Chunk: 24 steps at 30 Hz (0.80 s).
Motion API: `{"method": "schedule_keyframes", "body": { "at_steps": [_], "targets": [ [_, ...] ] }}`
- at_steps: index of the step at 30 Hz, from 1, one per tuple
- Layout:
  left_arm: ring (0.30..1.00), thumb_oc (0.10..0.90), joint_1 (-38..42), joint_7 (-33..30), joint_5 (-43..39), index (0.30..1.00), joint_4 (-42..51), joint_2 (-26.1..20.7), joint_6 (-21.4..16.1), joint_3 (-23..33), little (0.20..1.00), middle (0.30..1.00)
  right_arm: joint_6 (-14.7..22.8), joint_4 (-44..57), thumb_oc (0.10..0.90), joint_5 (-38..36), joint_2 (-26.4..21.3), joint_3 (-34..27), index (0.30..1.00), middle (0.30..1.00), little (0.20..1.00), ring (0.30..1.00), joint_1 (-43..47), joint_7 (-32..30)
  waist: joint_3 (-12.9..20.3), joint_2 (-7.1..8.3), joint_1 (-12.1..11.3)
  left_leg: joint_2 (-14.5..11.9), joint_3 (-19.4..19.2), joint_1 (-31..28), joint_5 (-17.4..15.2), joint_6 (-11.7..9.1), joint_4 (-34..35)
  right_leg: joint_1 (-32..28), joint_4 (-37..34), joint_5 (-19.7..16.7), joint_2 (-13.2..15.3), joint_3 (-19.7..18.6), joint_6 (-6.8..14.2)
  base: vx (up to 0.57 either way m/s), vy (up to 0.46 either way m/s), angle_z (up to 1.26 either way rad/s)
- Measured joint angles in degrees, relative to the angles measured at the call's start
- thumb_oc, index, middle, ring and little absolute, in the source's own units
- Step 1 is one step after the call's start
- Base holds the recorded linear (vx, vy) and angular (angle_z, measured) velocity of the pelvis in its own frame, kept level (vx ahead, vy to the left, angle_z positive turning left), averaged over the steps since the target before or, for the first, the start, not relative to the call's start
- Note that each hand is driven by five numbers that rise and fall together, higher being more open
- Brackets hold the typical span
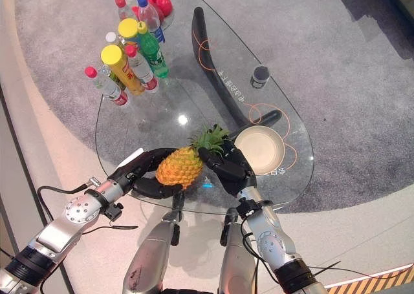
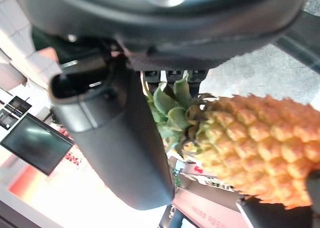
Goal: Pick up the fruit to the plate
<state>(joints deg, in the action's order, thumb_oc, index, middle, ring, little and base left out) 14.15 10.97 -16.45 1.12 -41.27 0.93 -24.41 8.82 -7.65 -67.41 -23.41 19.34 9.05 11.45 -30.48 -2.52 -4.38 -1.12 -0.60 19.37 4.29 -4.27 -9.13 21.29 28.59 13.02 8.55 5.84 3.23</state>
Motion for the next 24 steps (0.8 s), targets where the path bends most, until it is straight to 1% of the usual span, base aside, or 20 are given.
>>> {"method": "schedule_keyframes", "body": {
  "at_steps": [3,4,7,15,16,17,18,19,20,24],
  "targets": [
    [0.3,0.1,2.09,1.76,-0.7,0.3,-0.53,-0.97,2.48,-1.14,0.2,0.3,0.46,-1.02,0.8,-1.44,0.01,0.87,0.9,0.9,0.9,0.9,-0.05,-0.14,0.0,0.0,0.17,0.03,-0.1,0.0,0.0,0.0,0.02,0.02,0.0,-0.01,0.04,-0.06,0.01,0.0,0.01,0.0],
    [0.3,0.1,2.74,1.84,-0.72,0.3,-0.58,-1.7,2.73,-1.84,0.2,0.3,0.48,-1.03,0.8,-1.89,-0.15,1.09,0.9,0.9,0.9,0.9,-0.1,-0.43,0.0,0.0,0.23,0.04,-0.13,0.01,0.0,0.0,0.03,0.04,0.0,-0.01,0.04,-0.08,0.02,0.0,0.0,0.0],
    [0.3,0.1,3.59,2.54,-0.69,0.3,-0.73,-2.64,2.83,-2.08,0.2,0.3,0.65,-1.04,0.8,-2.55,-0.38,1.59,0.9,0.9,0.9,0.9,-0.16,-0.44,0.0,0.0,0.55,0.03,-0.21,0.01,0.0,0.0,0.04,0.05,-0.01,-0.01,0.05,-0.12,0.04,0.0,0.0,0.0],
    [0.3,0.1,4.92,2.6,-0.62,0.3,-1.94,-2.62,2.76,-3.51,0.2,0.3,1.31,-1.05,0.8,-3.06,-0.41,2.37,0.9,0.9,0.9,0.9,-0.17,-1.78,-0.01,-0.02,1.32,0.05,-0.25,0.01,-0.01,-0.01,0.08,0.05,-0.08,0.0,0.06,-0.13,0.06,0.0,0.0,0.0],
    [0.3,0.1,5.19,2.6,-0.62,0.3,-2.34,-2.62,2.74,-3.91,0.2,0.3,1.29,-1.05,0.619,-3.06,-0.43,2.52,0.745,0.745,0.719,0.745,-0.17,-2.22,-0.01,-0.02,1.31,0.05,-0.25,0.02,-0.01,-0.01,0.07,0.07,-0.08,0.0,0.06,-0.13,0.06,0.0,0.0,0.0],
    [0.3,0.1,5.27,2.6,-0.62,0.3,-2.43,-2.62,2.74,-4.04,0.2,0.3,1.29,-1.05,0.396,-3.06,-0.44,2.59,0.554,0.554,0.496,0.554,-0.17,-2.45,-0.01,-0.02,1.31,0.05,-0.25,0.03,-0.01,-0.01,0.08,0.08,-0.08,0.0,0.06,-0.13,0.06,0.0,0.0,0.0],
    [0.3,0.1,5.31,2.6,-0.44,0.3,-2.48,-2.62,2.74,-4.14,0.2,0.3,1.29,-1.11,0.221,-3.05,-0.45,2.79,0.404,0.404,0.321,0.404,-0.17,-2.93,-0.01,-0.02,1.31,0.05,-0.25,0.1,-0.01,-0.01,0.08,0.15,-0.08,0.0,0.07,-0.13,0.06,0.0,0.0,0.0],
    [0.3,0.1,5.3,2.6,-0.37,0.3,-2.48,-2.63,2.74,-4.21,0.2,0.3,1.29,-1.21,0.221,-3.05,-0.45,2.83,0.404,0.404,0.321,0.404,-0.17,-3.06,-0.01,-0.02,1.29,0.06,-0.25,0.14,-0.01,-0.01,0.08,0.19,-0.08,0.0,0.08,-0.13,0.06,0.0,0.0,0.0],
    [0.3,0.1,5.3,2.6,-0.26,0.3,-2.47,-2.62,2.69,-4.35,0.2,0.3,1.29,-1.67,0.1,-3.04,-0.44,2.84,0.3,0.3,0.2,0.3,-0.09,-3.08,-0.01,-0.02,1.23,0.07,-0.25,0.15,-0.01,-0.01,0.11,0.21,-0.08,0.01,0.1,-0.13,0.07,0.0,0.0,0.0],
    [0.3,0.1,5.31,3.14,-0.12,0.3,-2.14,-2.62,2.21,-4.95,0.2,0.3,1.32,-3.69,0.1,-3.04,-0.49,3.03,0.3,0.3,0.2,0.3,0.8,-3.85,-0.02,-0.03,1.21,0.1,-0.25,0.58,-0.01,-0.02,0.1,0.59,-0.08,0.01,0.12,-0.12,0.1,0.0,0.0,0.0]
  ]
}}
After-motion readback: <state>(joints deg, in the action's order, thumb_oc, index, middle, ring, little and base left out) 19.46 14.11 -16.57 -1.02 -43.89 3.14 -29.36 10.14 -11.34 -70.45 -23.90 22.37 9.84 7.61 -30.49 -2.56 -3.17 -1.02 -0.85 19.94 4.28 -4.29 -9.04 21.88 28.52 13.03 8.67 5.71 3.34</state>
